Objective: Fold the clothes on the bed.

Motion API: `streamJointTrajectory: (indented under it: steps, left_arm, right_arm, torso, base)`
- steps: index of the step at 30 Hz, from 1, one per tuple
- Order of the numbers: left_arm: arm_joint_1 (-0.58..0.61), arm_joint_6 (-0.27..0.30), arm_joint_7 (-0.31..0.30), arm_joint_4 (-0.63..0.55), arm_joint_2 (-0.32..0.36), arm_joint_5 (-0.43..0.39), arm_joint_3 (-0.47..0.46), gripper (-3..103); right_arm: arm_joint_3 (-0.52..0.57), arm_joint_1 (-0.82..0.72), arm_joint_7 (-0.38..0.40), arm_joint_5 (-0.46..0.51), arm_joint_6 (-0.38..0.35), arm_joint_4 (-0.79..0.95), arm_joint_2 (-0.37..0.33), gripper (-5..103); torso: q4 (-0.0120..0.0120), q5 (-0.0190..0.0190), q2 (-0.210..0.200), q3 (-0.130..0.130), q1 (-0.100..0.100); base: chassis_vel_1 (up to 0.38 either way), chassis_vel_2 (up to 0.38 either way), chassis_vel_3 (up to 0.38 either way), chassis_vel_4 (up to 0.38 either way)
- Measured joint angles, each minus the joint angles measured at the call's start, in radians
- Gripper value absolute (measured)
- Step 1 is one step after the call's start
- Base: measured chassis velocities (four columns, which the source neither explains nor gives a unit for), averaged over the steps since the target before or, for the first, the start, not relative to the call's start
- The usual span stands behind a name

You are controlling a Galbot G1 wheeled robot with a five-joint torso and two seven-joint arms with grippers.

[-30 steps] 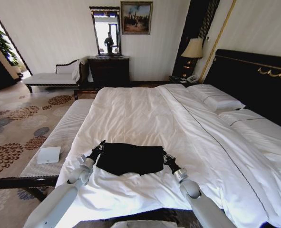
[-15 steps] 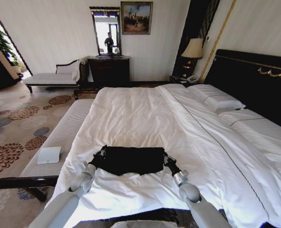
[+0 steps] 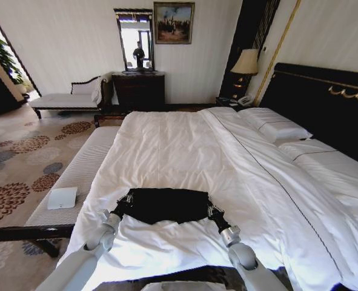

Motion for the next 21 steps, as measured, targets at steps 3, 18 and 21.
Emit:
streamJointTrajectory:
  steps: [3,18,21]
  left_arm:
    - [0.016,-0.005,0.001,-0.011,0.012,0.024,-0.003,3]
    - [0.138,-0.008,0.005,-0.076,0.048,0.03,-0.061,-1]
    - [0.176,-0.01,0.009,-0.105,0.051,0.056,-0.082,9]
  right_arm:
    - [0.006,-0.01,-0.001,0.001,0.0,0.013,-0.006,0]
    - [0.002,-0.054,-0.02,-0.044,0.01,0.025,0.001,6]
    - [0.012,-0.077,-0.021,-0.053,0.012,0.044,-0.005,17]
  torso:
    - [0.0,-0.0001,0.0,0.0,0.0]
    - [0.0,0.0,0.0,0.0,0.0]
    - [0.0,0.0,0.0,0.0,0.0]
  base:
    - [0.0,0.0,0.0,0.0]
    - [0.0,0.0,0.0,0.0]
    - [0.0,0.0,0.0,0.0]
